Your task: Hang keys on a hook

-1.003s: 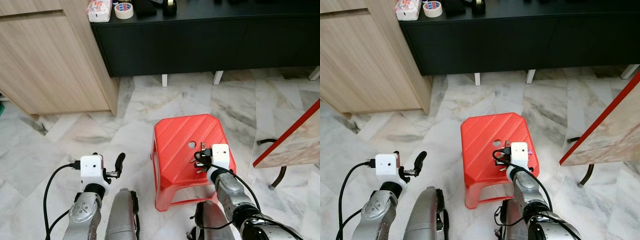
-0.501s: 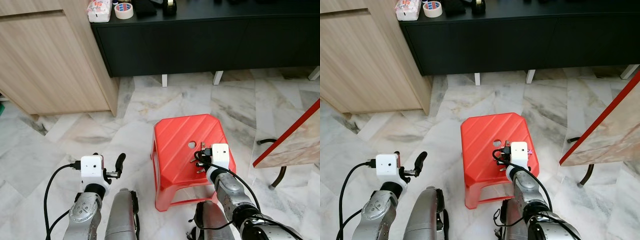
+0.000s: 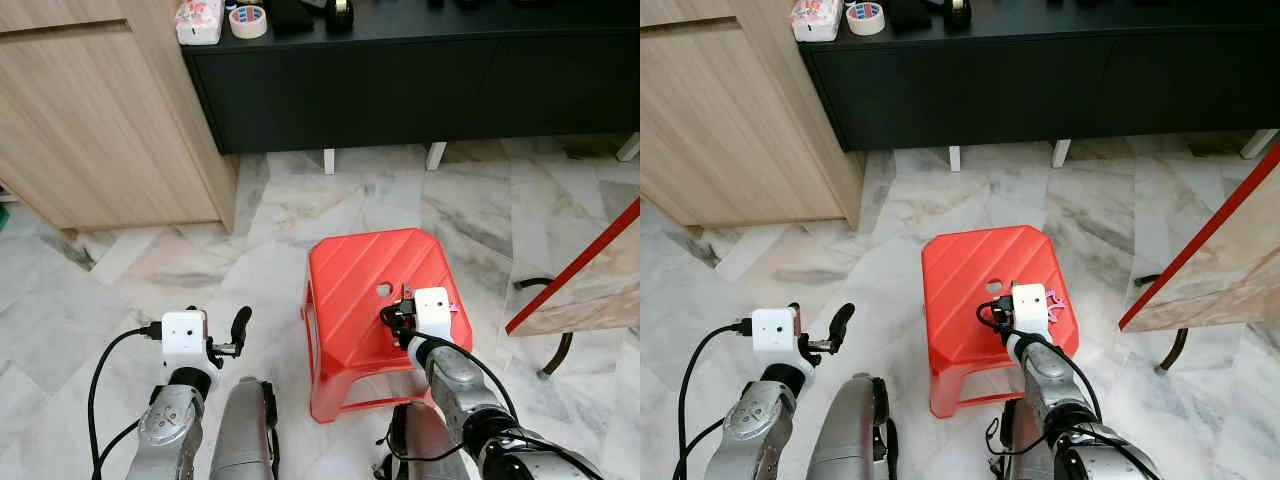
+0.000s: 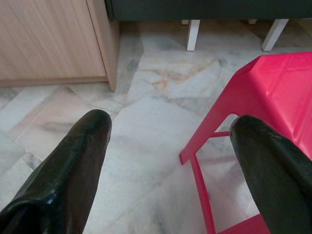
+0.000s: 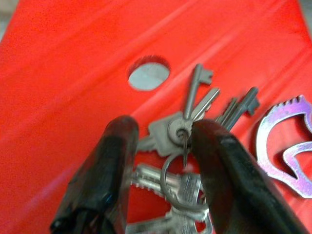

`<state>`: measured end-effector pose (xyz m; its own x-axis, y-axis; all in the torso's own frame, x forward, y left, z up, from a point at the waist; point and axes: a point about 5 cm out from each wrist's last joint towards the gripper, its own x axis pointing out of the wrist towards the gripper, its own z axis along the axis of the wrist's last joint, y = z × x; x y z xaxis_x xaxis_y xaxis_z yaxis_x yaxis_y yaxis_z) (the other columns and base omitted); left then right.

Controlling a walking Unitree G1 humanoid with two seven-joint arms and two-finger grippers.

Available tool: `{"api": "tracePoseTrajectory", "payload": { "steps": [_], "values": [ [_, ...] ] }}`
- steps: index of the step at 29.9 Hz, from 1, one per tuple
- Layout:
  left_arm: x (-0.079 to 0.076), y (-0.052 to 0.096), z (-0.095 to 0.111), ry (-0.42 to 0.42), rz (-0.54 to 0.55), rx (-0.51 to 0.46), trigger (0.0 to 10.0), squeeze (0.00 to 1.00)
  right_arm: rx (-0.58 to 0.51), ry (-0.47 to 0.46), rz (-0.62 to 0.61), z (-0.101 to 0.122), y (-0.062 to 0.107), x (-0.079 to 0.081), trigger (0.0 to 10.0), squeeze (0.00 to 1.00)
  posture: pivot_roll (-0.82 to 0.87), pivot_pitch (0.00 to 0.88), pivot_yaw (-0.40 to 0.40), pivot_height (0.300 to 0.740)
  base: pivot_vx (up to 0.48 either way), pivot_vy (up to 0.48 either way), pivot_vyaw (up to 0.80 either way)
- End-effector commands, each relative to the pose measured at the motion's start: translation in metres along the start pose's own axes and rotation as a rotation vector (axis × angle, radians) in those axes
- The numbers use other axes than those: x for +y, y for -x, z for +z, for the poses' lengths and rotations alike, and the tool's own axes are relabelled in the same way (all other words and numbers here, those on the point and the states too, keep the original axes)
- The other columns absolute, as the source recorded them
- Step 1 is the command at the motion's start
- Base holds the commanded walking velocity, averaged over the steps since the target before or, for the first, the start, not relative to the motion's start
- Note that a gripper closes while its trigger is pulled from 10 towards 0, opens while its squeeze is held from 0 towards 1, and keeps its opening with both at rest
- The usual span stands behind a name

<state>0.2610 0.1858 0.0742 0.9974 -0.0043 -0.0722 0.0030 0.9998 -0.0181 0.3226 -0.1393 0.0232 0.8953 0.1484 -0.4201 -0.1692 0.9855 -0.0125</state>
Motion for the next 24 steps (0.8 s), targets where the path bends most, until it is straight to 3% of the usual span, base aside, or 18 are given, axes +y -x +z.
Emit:
{"api": "tracePoseTrajectory", "payload": {
  "steps": [1, 24],
  "values": [
    [0.0009, 0.003, -0.0097, 0.018, 0.006, 0.045, 10.0, 0.0, 0.026, 0.016, -0.005, -0.0033, 0.0003, 0.0001, 10.0, 0.0, 0.12, 0.253, 0.016, 0.602, 0.0, 0.0, 0.0],
    [0.0014, 0.0041, -0.0123, 0.008, 0.004, 0.053, 10.0, 0.0, 0.057, 0.021, -0.05, -0.0119, 0.0029, -0.0027, 10.0, 0.0, 0.12, 0.257, 0.014, 0.602, 0.0, 0.0, 0.0]
  ]
}}
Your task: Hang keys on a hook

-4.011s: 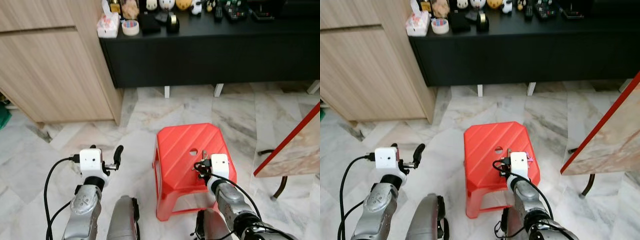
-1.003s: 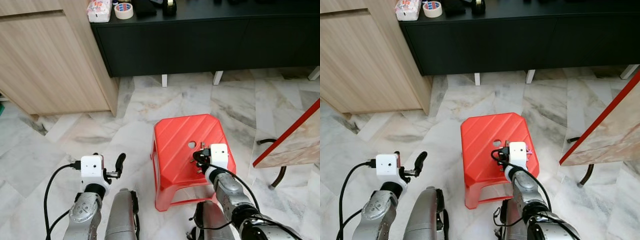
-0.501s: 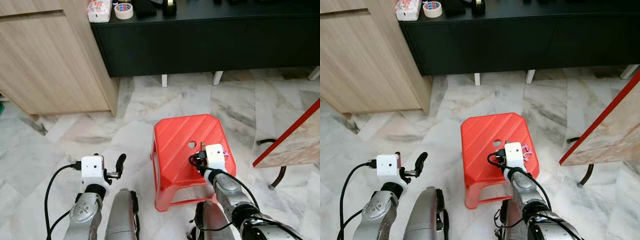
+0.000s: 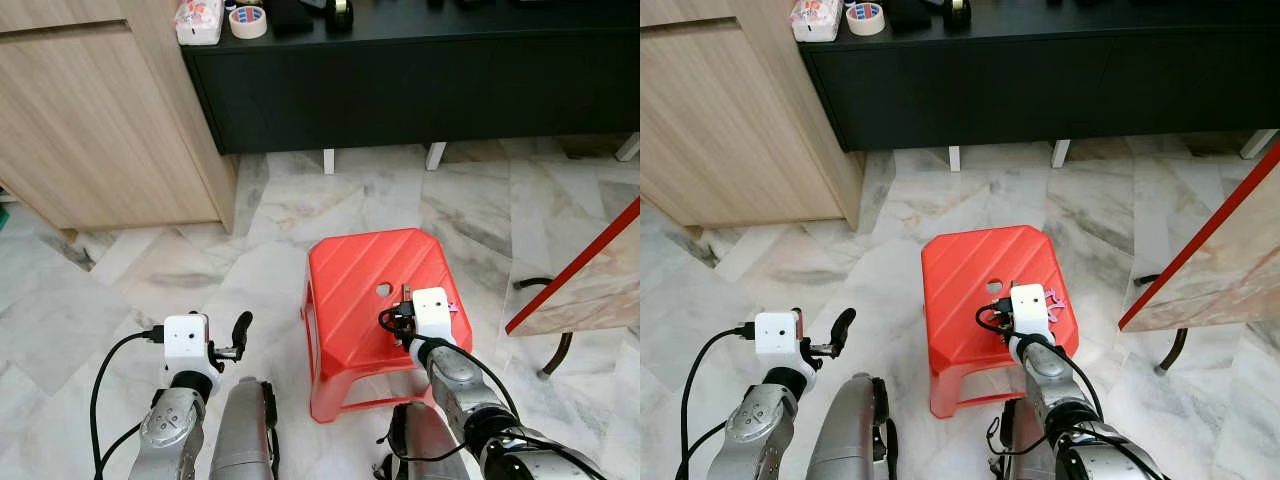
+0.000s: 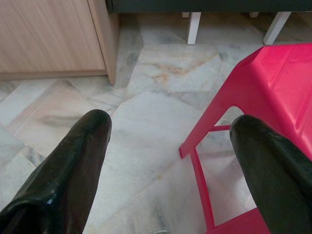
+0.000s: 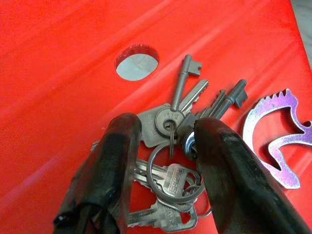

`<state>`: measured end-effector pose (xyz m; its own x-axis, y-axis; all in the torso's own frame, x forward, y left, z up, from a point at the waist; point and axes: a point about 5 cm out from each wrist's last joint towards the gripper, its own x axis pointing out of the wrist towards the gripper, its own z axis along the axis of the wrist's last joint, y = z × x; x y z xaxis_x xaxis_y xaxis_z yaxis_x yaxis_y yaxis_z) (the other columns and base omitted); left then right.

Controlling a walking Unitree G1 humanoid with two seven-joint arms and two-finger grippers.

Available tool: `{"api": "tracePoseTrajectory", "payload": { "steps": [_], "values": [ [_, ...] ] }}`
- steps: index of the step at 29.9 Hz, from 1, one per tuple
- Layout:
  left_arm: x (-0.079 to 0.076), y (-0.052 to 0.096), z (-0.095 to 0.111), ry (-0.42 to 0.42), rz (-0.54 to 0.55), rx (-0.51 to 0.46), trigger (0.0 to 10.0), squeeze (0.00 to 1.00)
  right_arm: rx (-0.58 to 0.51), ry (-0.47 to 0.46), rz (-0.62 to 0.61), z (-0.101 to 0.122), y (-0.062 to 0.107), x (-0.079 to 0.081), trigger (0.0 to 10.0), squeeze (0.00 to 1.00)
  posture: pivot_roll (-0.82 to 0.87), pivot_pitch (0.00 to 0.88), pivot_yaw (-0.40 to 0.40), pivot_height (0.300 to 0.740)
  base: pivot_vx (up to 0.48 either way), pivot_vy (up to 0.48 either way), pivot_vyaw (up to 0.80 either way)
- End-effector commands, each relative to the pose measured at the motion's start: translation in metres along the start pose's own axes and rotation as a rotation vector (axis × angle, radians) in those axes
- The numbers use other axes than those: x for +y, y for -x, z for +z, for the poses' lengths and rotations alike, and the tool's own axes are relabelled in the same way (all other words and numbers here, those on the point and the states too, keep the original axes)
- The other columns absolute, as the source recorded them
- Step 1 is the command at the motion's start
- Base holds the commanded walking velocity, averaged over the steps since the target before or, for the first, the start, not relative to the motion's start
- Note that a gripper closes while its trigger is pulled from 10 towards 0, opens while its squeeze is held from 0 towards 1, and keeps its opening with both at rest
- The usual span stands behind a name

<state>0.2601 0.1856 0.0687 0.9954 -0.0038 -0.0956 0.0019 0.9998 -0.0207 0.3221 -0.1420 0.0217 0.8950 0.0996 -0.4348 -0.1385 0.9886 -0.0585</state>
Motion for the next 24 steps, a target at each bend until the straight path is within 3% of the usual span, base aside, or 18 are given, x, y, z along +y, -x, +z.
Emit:
{"api": "tracePoseTrajectory", "payload": {
  "steps": [1, 12, 13, 16, 24],
  "values": [
    [0.001, 0.003, -0.007, 0.005, 0.003, 0.029, 10.0, 0.0, 0.039, -0.006, -0.001, -0.01, 0.002, 0.0, 10.0, 0.0, 0.12, 0.257, 0.014, 0.602, 0.0, 0.0, 0.0],
    [0.001, 0.004, -0.007, 0.007, 0.002, 0.029, 10.0, 0.0, 0.084, -0.015, 0.009, -0.019, 0.004, 0.001, 9.8, 0.0, 0.12, 0.257, 0.014, 0.602, 0.0, 0.0, 0.0],
    [0.001, 0.004, -0.007, 0.007, 0.003, 0.029, 10.0, 0.0, 0.086, -0.014, 0.01, -0.019, 0.004, 0.002, 9.1, 0.0, 0.12, 0.257, 0.014, 0.602, 0.0, 0.0, 0.0],
    [0.001, 0.004, -0.007, 0.006, 0.005, 0.029, 10.0, 0.0, 0.09, -0.013, 0.018, -0.02, 0.005, 0.002, 0.3, 0.0, 0.12, 0.258, 0.014, 0.602, 0.0, 0.0, 0.0],
    [0.001, 0.004, -0.008, 0.007, 0.006, 0.031, 10.0, 0.0, 0.085, -0.012, 0.013, -0.019, 0.004, 0.002, 0.0, 0.0, 0.12, 0.256, 0.015, 0.602, 0.0, 0.0, 0.0]
  ]
}}
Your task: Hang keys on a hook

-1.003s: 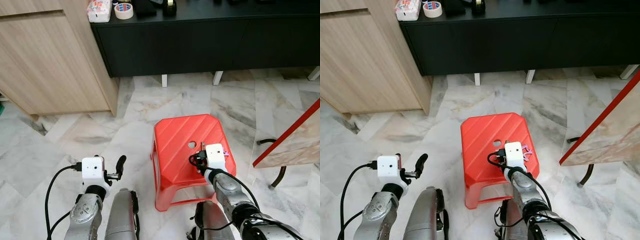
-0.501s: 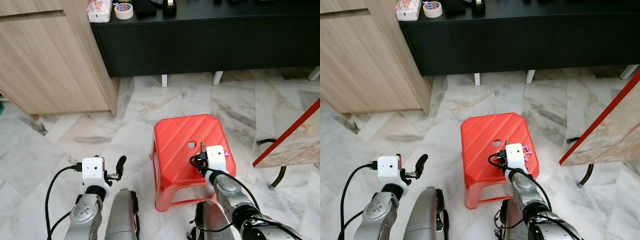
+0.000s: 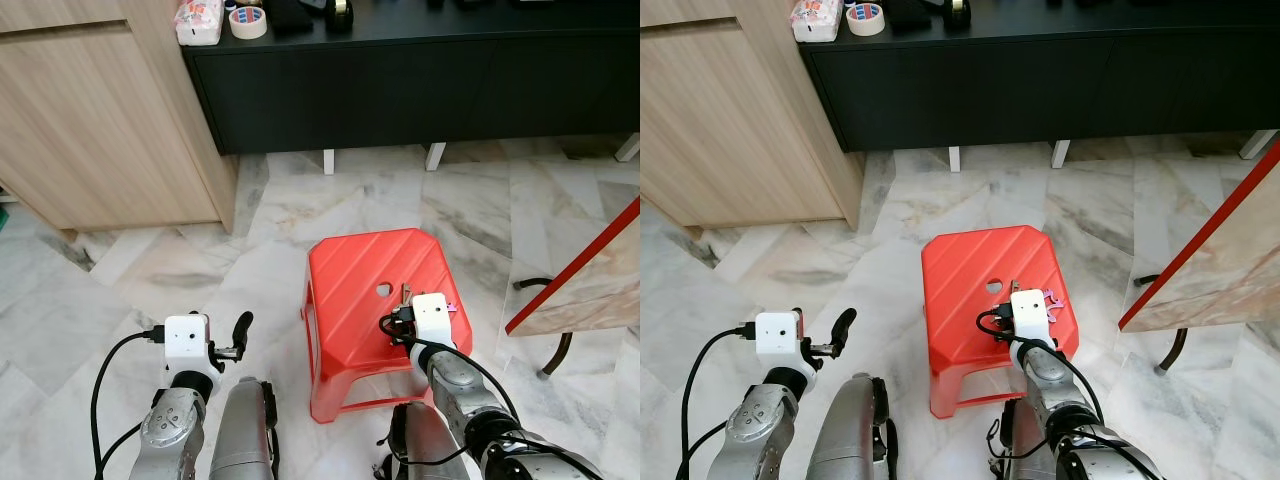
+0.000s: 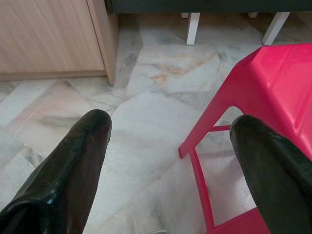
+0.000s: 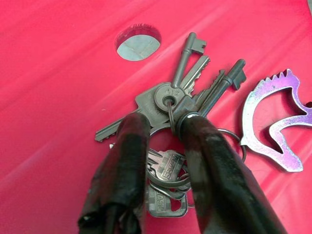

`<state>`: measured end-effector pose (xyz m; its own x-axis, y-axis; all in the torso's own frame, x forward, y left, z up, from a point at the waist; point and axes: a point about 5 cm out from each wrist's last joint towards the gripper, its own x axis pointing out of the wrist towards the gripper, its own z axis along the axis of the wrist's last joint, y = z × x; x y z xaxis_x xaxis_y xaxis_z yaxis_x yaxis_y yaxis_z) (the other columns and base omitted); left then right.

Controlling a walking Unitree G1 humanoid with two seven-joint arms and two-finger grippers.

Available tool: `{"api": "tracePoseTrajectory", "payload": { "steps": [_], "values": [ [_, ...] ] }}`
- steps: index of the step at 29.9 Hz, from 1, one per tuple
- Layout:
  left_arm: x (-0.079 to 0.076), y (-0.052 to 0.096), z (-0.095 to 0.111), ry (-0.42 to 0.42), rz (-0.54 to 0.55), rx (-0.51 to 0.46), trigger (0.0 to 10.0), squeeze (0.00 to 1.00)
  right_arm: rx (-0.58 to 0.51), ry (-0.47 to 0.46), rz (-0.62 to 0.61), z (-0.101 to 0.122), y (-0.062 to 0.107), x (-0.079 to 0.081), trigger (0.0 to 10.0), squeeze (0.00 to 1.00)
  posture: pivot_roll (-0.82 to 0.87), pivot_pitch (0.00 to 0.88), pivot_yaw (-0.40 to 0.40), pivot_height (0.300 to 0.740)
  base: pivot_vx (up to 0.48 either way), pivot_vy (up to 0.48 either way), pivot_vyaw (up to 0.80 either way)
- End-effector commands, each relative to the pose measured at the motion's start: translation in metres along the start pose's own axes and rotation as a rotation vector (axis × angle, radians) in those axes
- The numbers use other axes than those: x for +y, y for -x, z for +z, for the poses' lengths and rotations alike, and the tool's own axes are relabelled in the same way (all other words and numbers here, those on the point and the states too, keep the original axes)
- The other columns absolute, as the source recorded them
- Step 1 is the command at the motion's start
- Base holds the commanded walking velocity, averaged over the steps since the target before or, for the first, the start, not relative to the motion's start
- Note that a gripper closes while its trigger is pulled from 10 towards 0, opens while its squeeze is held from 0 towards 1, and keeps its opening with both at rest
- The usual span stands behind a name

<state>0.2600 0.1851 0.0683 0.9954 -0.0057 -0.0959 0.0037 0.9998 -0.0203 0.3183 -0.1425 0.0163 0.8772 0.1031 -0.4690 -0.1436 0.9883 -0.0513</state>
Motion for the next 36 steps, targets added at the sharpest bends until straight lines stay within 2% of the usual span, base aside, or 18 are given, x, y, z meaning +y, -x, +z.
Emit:
{"api": "tracePoseTrajectory", "payload": {
  "steps": [1, 19, 25, 36],
  "values": [
    [0.001, 0.004, -0.008, 0.008, 0.008, 0.032, 10.0, 0.0, 0.047, -0.007, 0.005, -0.012, 0.003, 0.001, 0.0, 0.0, 0.12, 0.257, 0.015, 0.602, 0.0, 0.0, 0.0],
    [0.003, 0.006, -0.011, 0.005, 0.015, 0.037, 10.0, 0.0, 0.037, -0.002, 0.005, -0.011, 0.003, 0.002, 0.0, 0.0, 0.12, 0.252, 0.014, 0.602, 0.0, 0.0, 0.0],
    [0.004, 0.004, -0.013, 0.003, 0.02, 0.043, 10.0, 0.0, -0.063, -0.051, -0.025, 0.002, 0.002, -0.002, 0.0, 0.0, 0.12, 0.238, 0.011, 0.602, 0.0, 0.0, 0.0],
    [0.005, -0.009, -0.02, -0.002, 0.026, 0.061, 10.0, 0.0, -0.267, -0.112, -0.075, 0.029, 0.004, -0.013, 0.0, 0.0, 0.09, 0.168, 0.007, 0.602, 0.0, 0.0, 0.0]
  ]
}}
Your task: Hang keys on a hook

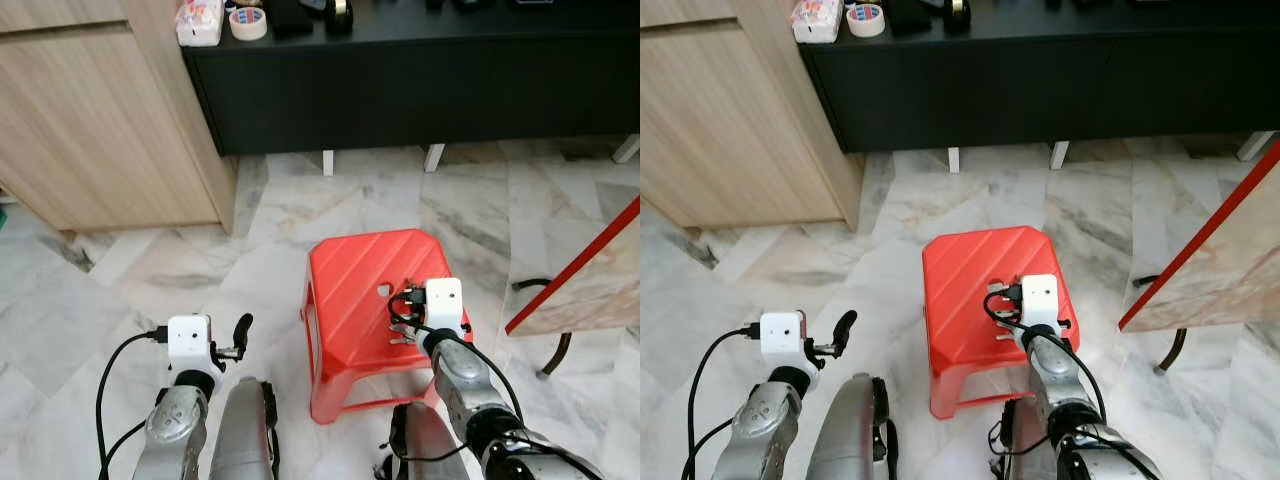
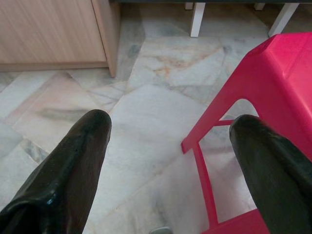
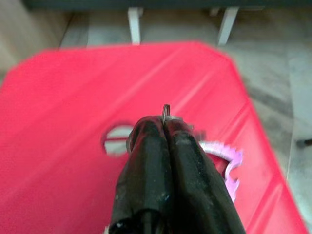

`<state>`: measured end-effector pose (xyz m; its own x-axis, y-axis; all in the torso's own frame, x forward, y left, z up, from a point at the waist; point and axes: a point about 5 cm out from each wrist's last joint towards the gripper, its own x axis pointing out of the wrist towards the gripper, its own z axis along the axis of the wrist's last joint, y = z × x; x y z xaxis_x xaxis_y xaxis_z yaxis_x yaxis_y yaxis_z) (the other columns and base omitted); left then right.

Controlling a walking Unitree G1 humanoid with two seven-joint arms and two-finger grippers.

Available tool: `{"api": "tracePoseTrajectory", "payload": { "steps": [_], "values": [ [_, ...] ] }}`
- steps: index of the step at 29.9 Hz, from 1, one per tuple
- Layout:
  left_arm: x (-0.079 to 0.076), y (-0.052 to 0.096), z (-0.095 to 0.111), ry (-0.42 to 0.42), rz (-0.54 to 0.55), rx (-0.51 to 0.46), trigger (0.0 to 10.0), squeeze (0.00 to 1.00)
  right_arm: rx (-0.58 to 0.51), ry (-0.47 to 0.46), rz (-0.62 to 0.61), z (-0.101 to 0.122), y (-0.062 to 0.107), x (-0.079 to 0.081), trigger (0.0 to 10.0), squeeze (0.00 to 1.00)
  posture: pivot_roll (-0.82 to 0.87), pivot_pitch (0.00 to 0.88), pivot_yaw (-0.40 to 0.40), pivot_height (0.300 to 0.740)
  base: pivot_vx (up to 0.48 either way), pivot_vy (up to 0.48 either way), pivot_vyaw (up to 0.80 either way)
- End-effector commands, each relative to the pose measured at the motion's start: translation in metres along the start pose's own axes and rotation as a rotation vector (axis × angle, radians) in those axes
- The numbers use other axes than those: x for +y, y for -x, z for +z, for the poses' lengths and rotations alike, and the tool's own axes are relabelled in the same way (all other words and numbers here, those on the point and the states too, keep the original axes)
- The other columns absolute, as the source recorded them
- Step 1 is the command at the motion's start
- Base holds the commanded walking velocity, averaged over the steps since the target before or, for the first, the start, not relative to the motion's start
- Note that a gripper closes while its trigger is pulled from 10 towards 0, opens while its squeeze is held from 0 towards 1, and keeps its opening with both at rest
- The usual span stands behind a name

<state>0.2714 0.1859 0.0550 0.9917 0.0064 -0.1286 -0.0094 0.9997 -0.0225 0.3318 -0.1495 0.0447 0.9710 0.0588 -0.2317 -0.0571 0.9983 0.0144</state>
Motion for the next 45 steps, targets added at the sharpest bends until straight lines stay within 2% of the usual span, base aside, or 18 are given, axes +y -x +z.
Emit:
{"api": "tracePoseTrajectory", "payload": {
  "steps": [1, 2, 3, 9, 12, 15, 20, 22, 25, 33, 37, 45],
  "values": [
    [0.005, 0.002, -0.009, -0.006, 0.014, 0.03, 10.0, 0.0, -0.028, -0.019, -0.022, 0.001, 0.002, -0.004, 0.0, 0.0, 0.09, 0.164, 0.006, 0.602, 0.0, 0.0, 0.0],
    [0.005, 0.001, -0.01, -0.007, 0.015, 0.032, 10.0, 0.0, -0.04, -0.019, -0.027, 0.003, 0.001, -0.004, 2.3, 0.0, 0.09, 0.156, 0.006, 0.602, 0.0, 0.0, 0.0],
    [0.006, -0.001, -0.011, -0.009, 0.017, 0.034, 10.0, 0.0, -0.077, -0.028, -0.038, 0.007, 0.002, -0.006, 10.0, 0.0, 0.08, 0.138, 0.004, 0.602, 0.0, 0.0, 0.0],
    [0.012, -0.008, -0.016, -0.016, 0.037, 0.054, 10.0, 0.0, -0.157, -0.06, -0.061, 0.015, 0.004, -0.012, 10.0, 0.0, 0.06, 0.096, -0.002, 0.602, 0.0, 0.0, 0.0],
    [0.019, -0.004, -0.03, -0.037, 0.062, 0.107, 10.0, 0.0, -0.158, -0.047, -0.033, 0.01, 0.008, -0.009, 10.0, 0.0, 0.05, 0.069, -0.006, 0.602, 0.0, 0.0, 0.0],
    [0.034, 0.01, -0.056, -0.04, 0.117, 0.209, 10.0, 0.0, -0.17, -0.053, -0.033, 0.002, 0.016, -0.01, 10.0, 0.0, 0.04, 0.056, -0.012, 0.602, 0.0, 0.0, 0.0],
    [0.044, 0.022, -0.073, -0.045, 0.155, 0.291, 10.0, 0.0, -0.176, -0.057, -0.027, -0.001, 0.019, -0.009, 10.0, 0.0, 0.04, 0.044, -0.014, 0.602, 0.0, 0.0, 0.0],
    [0.052, 0.035, -0.089, -0.048, 0.19, 0.369, 10.0, 0.0, -0.175, -0.059, -0.034, -0.001, 0.019, -0.011, 10.0, 0.0, 0.04, 0.036, -0.016, 0.602, 0.0, 0.0, 0.0],
    [0.056, 0.041, -0.096, -0.047, 0.211, 0.406, 10.0, 0.0, -0.187, -0.059, -0.038, 0.003, 0.018, -0.012, 10.0, 0.0, 0.04, 0.034, -0.016, 0.602, 0.0, 0.0, 0.0],
    [0.061, 0.051, -0.109, -0.05, 0.242, 0.473, 10.0, 0.0, -0.198, -0.06, -0.03, 0.007, 0.016, -0.009, 10.0, 0.0, 0.04, 0.024, -0.01, 0.656, 0.0, 0.0, 0.0],
    [0.059, 0.054, -0.113, -0.051, 0.239, 0.493, 10.0, 0.0, -0.19, -0.064, -0.035, 0.004, 0.017, -0.01, 10.0, 0.0, 0.04, 0.02, -0.006, 0.676, 0.0, 0.0, 0.0],
    [0.059, 0.069, -0.127, -0.049, 0.266, 0.572, 10.0, 0.0, -0.169, -0.07, -0.038, -0.004, 0.022, -0.01, 10.0, 0.0, 0.03, 0.004, -0.004, 0.726, 0.0, 0.0, 0.0]
  ]
}}
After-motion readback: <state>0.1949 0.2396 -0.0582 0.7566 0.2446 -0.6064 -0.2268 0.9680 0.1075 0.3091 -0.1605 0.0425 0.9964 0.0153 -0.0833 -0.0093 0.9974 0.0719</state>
